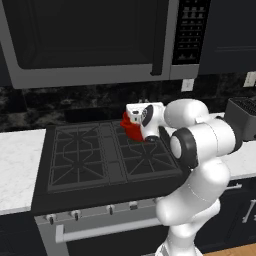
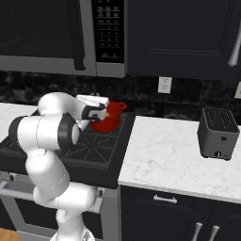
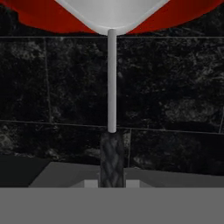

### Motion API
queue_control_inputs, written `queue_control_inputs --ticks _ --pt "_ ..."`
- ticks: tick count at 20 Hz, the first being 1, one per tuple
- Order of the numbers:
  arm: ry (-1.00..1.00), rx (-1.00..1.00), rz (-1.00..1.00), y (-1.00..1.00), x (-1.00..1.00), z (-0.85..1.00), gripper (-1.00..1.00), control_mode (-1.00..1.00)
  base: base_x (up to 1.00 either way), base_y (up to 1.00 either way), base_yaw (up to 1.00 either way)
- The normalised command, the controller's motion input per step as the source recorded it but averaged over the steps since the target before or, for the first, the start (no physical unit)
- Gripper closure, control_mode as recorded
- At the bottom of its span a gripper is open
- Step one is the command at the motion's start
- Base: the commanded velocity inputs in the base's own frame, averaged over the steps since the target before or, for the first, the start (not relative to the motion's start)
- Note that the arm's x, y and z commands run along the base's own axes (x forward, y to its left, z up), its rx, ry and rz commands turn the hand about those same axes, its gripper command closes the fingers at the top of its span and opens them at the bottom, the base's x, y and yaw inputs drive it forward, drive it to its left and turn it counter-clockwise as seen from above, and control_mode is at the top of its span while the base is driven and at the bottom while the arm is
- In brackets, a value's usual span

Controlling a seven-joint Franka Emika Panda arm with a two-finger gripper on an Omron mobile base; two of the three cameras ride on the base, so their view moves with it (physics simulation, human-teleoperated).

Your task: Put the potato and avocado in the pot. Retrieve the spatula and lightly stir the vegetables in the pot.

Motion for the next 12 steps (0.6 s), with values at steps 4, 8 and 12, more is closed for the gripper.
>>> queue_control_inputs --ticks 4,8,12 --pt "-0.21 -0.01 0.00 0.00 0.01 -0.44 1.00 -1.00 0.00 0.00 0.00" --pt "-0.14 0.00 0.00 0.00 0.11 -0.12 1.00 -1.00 0.00 0.00 0.00" --pt "-0.11 0.00 0.00 0.00 0.21 0.00 1.00 -1.00 0.00 0.00 0.00"
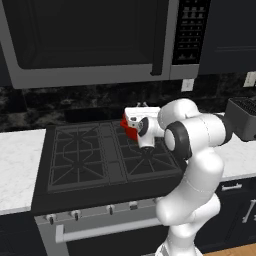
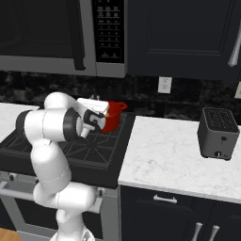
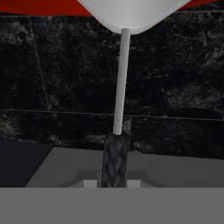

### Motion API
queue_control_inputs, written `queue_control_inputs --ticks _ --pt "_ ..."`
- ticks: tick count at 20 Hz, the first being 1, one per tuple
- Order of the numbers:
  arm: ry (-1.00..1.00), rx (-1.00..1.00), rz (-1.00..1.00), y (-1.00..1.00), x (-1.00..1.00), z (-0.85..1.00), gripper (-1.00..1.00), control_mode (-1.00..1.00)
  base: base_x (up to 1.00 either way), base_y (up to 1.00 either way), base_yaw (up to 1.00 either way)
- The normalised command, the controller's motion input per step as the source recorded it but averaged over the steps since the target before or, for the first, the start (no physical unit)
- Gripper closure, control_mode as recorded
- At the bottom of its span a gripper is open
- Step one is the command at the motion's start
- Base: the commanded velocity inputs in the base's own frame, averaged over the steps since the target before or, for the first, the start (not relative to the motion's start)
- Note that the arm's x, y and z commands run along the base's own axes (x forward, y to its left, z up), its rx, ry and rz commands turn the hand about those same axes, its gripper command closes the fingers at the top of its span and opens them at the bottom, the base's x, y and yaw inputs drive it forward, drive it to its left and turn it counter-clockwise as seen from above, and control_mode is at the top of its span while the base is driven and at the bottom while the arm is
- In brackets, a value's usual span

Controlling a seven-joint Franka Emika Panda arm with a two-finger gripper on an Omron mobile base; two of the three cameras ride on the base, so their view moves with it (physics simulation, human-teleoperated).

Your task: Put the potato and avocado in the pot. Retrieve the spatula and lightly stir the vegetables in the pot.

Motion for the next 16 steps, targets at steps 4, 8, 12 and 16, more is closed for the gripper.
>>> queue_control_inputs --ticks 4,8,12,16 --pt "-0.18 0.00 0.00 0.00 0.19 0.00 1.00 -1.00 0.00 0.00 0.00" --pt "-0.21 0.00 0.00 0.00 0.11 0.00 1.00 -1.00 0.00 0.00 0.00" --pt "-0.32 -0.01 0.00 0.00 0.03 0.00 1.00 -1.00 0.00 0.00 0.00" --pt "-0.31 -0.02 0.00 0.00 0.01 0.00 1.00 -1.00 0.00 0.00 0.00"
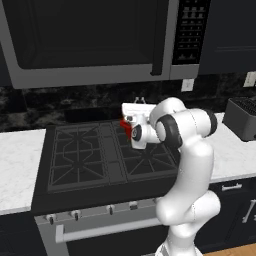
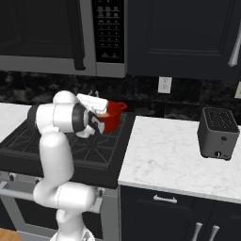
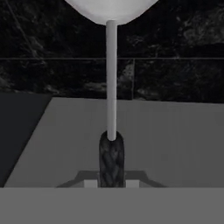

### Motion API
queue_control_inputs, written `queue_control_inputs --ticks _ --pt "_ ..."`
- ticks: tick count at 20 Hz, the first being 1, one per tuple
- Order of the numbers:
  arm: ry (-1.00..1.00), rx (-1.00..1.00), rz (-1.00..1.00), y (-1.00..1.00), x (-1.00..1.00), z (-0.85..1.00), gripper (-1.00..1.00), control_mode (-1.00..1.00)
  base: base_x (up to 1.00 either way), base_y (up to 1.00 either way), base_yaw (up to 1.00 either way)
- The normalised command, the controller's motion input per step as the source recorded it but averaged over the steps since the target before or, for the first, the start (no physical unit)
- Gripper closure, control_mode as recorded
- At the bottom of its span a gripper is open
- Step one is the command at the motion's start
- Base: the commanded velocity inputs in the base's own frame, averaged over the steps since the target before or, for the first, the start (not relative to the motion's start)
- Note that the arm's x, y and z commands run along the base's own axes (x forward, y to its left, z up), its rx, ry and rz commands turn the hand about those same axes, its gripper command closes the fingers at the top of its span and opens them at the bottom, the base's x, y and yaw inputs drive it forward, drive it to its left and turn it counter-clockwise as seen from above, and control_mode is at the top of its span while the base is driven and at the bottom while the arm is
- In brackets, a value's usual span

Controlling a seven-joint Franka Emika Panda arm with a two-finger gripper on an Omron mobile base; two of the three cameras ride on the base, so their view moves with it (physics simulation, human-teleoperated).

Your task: Put the potato and avocado in the pot. Retrieve the spatula and lightly stir the vegetables in the pot.

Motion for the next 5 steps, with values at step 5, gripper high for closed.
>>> queue_control_inputs --ticks 5 --pt "-0.04 0.00 -0.01 -0.01 -0.14 0.00 1.00 -1.00 0.00 0.00 0.00"
